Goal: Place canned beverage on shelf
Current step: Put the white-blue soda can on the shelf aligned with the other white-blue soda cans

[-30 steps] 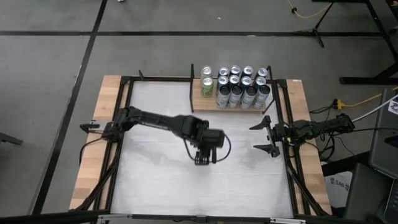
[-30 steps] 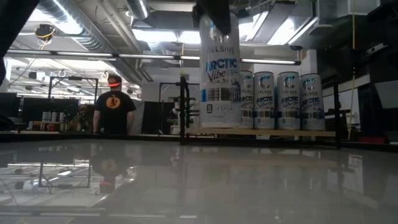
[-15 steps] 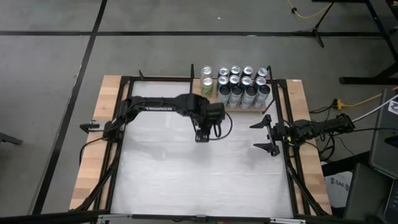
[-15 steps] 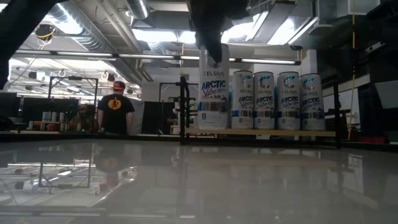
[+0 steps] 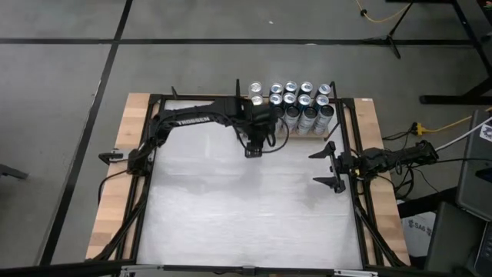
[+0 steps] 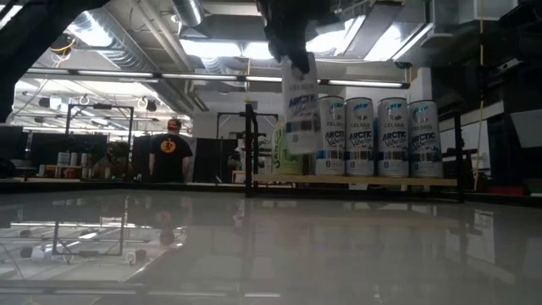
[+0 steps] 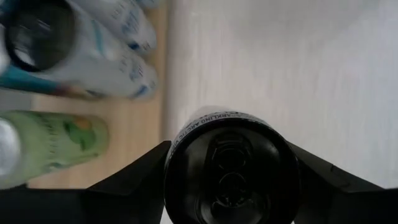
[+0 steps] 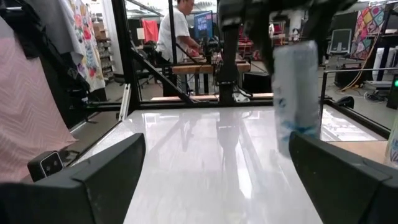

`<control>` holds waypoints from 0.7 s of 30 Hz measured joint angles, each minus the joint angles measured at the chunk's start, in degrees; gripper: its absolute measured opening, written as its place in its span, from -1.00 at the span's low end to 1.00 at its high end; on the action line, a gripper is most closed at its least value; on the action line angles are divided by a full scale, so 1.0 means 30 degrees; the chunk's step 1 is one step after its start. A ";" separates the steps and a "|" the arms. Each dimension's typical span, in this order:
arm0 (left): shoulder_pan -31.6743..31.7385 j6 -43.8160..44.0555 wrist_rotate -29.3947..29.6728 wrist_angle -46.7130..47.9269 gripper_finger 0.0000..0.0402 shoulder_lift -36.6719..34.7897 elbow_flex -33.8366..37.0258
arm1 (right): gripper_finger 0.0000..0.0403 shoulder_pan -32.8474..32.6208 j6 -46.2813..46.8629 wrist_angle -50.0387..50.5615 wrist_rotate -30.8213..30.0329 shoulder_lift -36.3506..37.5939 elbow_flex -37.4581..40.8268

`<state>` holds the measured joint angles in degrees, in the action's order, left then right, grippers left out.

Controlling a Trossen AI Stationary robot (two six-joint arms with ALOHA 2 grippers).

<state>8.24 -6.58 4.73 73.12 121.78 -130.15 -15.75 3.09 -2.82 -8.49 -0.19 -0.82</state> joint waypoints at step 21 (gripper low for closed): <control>0.3740 -0.1059 0.0082 -0.0124 0.19 -0.0015 -0.1173 | 0.91 0.0000 0.0015 -0.0005 0.0029 0.0000 -0.0007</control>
<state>19.46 -9.76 4.97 72.75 121.73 -133.67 -15.75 3.14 -2.83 -8.40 -0.19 -0.84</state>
